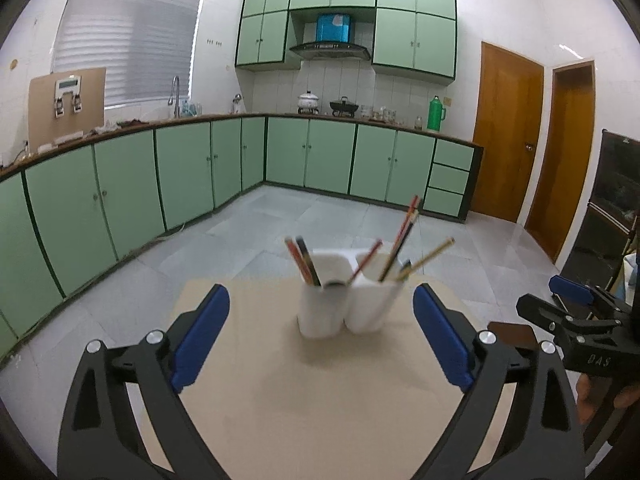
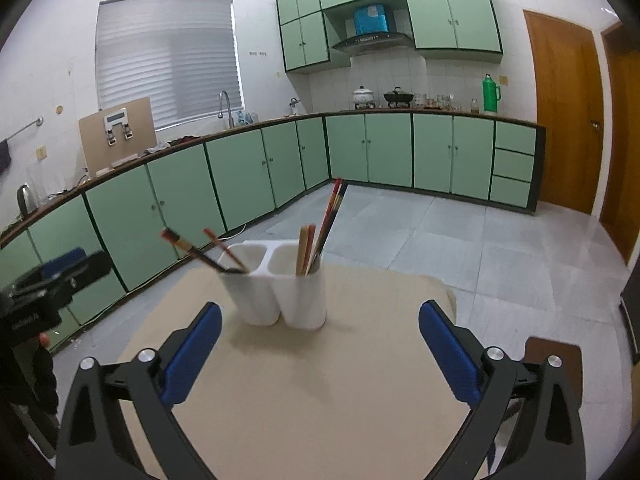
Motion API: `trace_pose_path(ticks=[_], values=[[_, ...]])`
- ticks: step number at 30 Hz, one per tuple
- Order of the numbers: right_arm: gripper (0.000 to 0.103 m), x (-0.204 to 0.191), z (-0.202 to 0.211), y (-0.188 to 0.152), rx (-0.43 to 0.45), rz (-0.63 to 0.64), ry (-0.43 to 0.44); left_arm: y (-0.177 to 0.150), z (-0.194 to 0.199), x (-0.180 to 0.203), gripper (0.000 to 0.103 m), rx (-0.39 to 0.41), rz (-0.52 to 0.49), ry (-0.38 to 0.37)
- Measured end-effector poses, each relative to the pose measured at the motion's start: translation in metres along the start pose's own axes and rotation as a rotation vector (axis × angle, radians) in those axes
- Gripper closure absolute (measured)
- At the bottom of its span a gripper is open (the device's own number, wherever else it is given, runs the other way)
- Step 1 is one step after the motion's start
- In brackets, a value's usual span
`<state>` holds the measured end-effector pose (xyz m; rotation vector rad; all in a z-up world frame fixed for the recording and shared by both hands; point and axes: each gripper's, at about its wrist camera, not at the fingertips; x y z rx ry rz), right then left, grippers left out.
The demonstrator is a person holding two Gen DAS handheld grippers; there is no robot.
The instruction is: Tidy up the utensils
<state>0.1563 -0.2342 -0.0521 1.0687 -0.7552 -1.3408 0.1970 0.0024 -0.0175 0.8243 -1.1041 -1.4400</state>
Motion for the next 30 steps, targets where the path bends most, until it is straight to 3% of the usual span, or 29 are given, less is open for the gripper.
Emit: trace_pose_path(ticks=[4,9,30], values=[[0.006,-0.002,0.010,-0.007,-0.055,-0.038,0.031,-0.009,0.018,0.001,0.011,-0.011,0.010,0.018],[0.006,-0.007,0.032,-0.012,-0.055,-0.056,0.061,-0.012,0.042,0.001,0.011,-0.014,0.021,0.026],[0.006,-0.047,0.108,0.011,0.063,0.044,0.084,0.001,0.121,0.022,0.011,0.078,-0.021,0.018]])
Point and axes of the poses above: each gripper's, at about its wrist camera, not at the fingertips, and z roughly against the way its jaws point, x to its right, y to its top, and after that the axes turned 7 degrees about x, right-handed
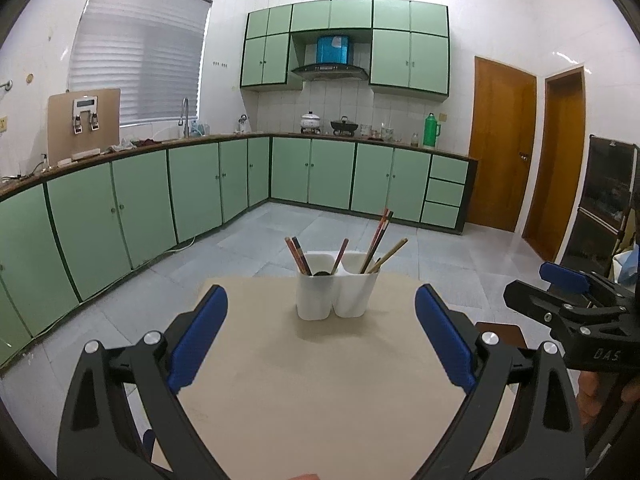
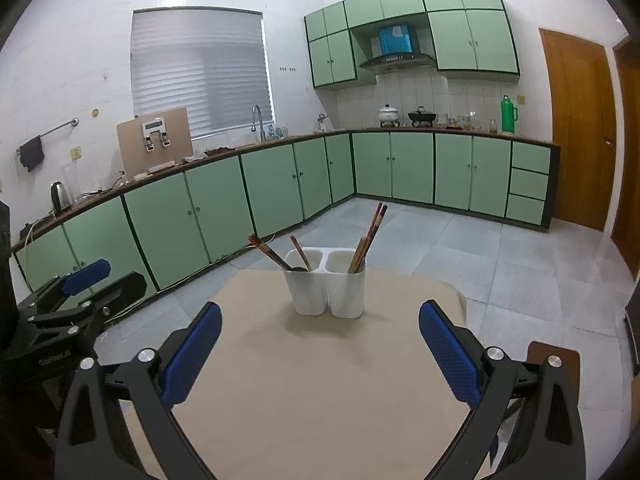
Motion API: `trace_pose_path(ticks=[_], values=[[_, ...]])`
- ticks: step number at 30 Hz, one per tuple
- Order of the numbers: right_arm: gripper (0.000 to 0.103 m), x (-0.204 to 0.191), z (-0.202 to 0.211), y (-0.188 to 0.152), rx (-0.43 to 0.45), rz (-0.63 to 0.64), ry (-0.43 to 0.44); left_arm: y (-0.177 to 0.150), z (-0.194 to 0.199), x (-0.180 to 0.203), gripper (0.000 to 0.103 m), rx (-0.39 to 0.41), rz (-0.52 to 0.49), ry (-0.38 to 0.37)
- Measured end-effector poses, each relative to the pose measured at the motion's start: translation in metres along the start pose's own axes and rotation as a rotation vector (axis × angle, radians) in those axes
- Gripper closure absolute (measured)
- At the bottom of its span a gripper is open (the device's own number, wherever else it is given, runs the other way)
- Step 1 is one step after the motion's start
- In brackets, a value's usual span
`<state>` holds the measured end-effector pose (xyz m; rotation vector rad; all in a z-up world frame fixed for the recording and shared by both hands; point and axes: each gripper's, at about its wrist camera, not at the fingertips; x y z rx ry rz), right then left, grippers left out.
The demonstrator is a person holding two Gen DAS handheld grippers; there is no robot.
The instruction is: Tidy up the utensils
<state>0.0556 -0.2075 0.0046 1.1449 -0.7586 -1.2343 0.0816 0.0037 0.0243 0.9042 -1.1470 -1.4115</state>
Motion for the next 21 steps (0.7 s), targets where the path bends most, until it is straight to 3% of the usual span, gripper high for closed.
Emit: trace_pose_path(ticks=[21], values=[[0.006,-0.009,0.016,0.006,0.038,0.014,0.006,0.006,0.022,0.004,0.011,0.038,-0.009,-0.002]])
Point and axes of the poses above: each gripper's, at about its wrist camera, not at the fingertips, and z roughly against the way its jaws point, x to its right, y to its top, and after that the axes turned 7 degrees about x, right-handed
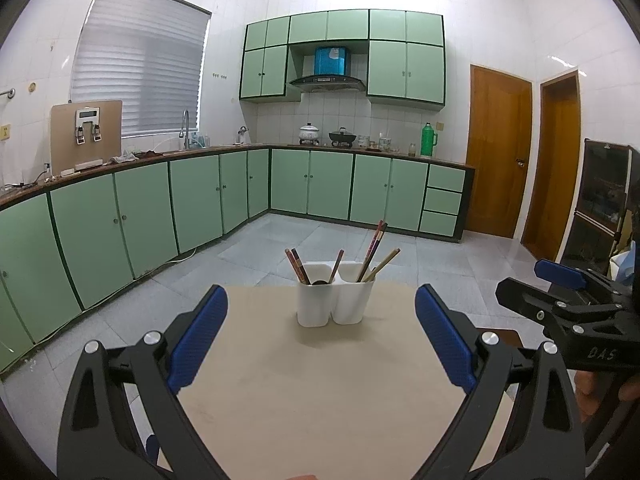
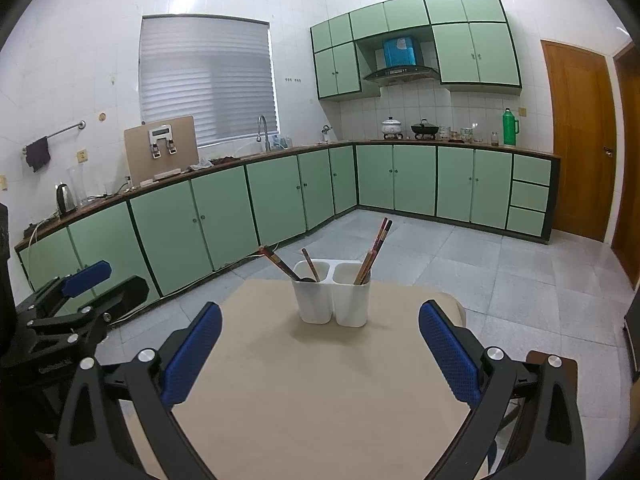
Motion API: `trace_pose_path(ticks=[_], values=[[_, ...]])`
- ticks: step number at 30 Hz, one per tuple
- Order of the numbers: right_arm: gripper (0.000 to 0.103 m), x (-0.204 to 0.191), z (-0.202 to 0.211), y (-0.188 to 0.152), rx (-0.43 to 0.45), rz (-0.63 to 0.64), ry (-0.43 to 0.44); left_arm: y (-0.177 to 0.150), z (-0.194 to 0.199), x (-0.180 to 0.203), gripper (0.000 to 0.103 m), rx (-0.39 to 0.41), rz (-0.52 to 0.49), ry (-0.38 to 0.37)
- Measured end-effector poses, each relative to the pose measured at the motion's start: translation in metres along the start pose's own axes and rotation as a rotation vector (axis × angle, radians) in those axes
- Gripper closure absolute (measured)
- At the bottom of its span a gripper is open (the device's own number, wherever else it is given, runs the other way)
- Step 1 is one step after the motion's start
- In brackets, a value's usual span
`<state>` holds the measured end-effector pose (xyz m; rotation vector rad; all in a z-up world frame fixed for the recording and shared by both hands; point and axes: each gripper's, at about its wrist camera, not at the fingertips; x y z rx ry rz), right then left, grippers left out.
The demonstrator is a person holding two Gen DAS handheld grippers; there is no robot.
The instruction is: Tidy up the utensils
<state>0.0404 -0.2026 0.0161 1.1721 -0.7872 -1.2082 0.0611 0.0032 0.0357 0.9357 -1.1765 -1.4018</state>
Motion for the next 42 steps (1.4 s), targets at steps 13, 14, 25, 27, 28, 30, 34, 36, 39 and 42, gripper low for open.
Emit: trace_pose_path(ticks=[13,14,25,27,28,30,34,36,39,42], values=[[0.006,-0.0019,0.0024,-0.0005,0.005,-0.001,0.003,0.0003,0.0024,0.0005,0.011,0.004,0.003,0.001],[0.006,-0.0021,0.0023,-0.0006,0.005,0.000,0.003,0.0004,0.0030,0.0004,0.011,0.005,0.003,0.001],[0.006,-0.0036,0.0019,0.0000,0.007,0.001,0.004,0.0008,0.0035,-0.0002,0.011,0.005,0.003,0.002],[0.006,-0.0035,0.0019,0.0001,0.007,0.000,0.004,0.0007,0.0034,-0.0005,0.011,0.005,0.002,0.002],[0.006,-0.0037,0.0017,0.0000,0.007,0.001,0.004,0.0007,0.0033,-0.0006,0.011,0.005,0.002,0.002],[0.006,-0.0041,0.0016,-0.0001,0.006,0.001,0.004,0.0007,0.0032,-0.0008,0.011,0.004,0.002,0.002],[0.006,-0.0044,0.0015,0.0001,0.006,0.000,0.005,0.0006,0.0033,-0.0011,0.011,0.005,0.002,0.002],[0.006,-0.0042,0.0016,0.0001,0.007,0.001,0.004,0.0006,0.0031,-0.0010,0.011,0.005,0.002,0.002],[0.006,-0.0047,0.0013,0.0000,0.007,-0.001,0.005,0.0004,0.0032,-0.0013,0.011,0.004,0.003,0.001],[0.006,-0.0067,0.0019,-0.0005,0.007,0.002,0.005,0.0005,0.0032,-0.0011,0.011,0.004,0.002,0.002]])
Point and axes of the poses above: each gripper's, at about its wrist camera, not at the fingertips, and z roughly against the way its jaws point, x to its right, y to its top, and after that the axes turned 7 degrees about x, right-handed
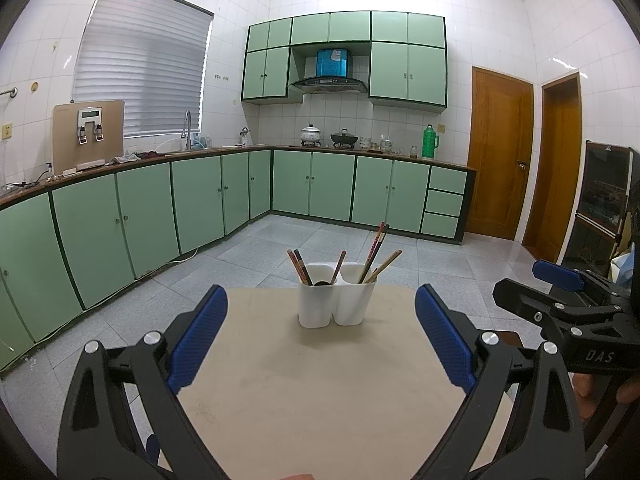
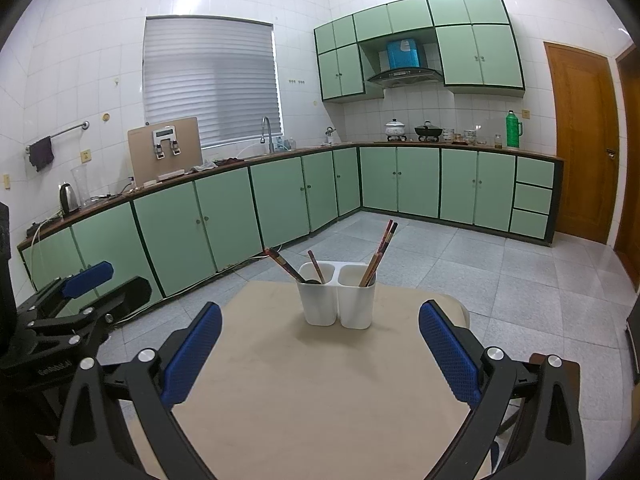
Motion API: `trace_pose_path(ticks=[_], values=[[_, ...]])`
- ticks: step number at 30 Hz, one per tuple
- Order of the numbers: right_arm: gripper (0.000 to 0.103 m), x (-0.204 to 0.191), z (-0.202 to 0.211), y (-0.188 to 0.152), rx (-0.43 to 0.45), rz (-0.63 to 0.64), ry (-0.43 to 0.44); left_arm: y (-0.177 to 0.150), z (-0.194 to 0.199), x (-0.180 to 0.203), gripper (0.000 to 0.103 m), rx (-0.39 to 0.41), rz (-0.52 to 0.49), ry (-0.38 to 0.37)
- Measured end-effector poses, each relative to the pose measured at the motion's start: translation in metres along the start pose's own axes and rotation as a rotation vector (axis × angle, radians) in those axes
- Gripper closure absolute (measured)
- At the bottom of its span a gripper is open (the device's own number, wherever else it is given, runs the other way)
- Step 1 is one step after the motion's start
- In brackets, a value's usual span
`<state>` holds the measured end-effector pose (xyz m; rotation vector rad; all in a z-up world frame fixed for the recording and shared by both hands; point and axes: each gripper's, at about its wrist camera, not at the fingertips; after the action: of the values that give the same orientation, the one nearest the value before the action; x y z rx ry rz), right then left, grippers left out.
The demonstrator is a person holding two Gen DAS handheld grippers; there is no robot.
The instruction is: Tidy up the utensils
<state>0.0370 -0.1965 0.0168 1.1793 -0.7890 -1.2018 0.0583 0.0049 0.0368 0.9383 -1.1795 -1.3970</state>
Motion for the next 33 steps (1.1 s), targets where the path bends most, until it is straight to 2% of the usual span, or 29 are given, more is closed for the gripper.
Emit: trace_pose_path(ticks=[33], values=[[0.006,-0.0049,-0.0007,0.0008,-0.004,0.002,0.007,0.0003,0.0017,0.0006,0.011,-0.002,-0.002,0.001]])
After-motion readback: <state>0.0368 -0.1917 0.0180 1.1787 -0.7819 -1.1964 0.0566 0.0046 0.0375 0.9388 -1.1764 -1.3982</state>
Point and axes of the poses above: each gripper's, at about its wrist camera, not at the fingertips, and z roughly against the way its jaws point, x to its right, y to its top, and after that the axes turned 7 degrees about x, right-handed
